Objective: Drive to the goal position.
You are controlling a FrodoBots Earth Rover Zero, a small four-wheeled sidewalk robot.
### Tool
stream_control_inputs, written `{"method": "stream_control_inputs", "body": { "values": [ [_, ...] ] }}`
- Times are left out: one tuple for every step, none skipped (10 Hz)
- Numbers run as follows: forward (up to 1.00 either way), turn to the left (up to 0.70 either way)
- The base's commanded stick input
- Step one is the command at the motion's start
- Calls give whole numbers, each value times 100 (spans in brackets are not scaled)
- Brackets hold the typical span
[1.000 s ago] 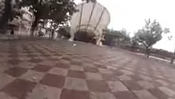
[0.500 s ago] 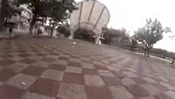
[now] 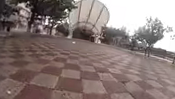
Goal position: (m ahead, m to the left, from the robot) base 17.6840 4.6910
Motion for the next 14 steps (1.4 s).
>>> {"method": "stream_control_inputs", "body": {
  "values": [
    [50, 0],
    [50, 0],
    [50, 0],
    [50, 0],
    [50, 0],
    [50, 0],
    [50, 0],
    [50, 0],
    [50, 0],
    [50, 36],
    [50, 50],
    [50, 50],
    [50, 50],
    [50, 50]
  ]
}}
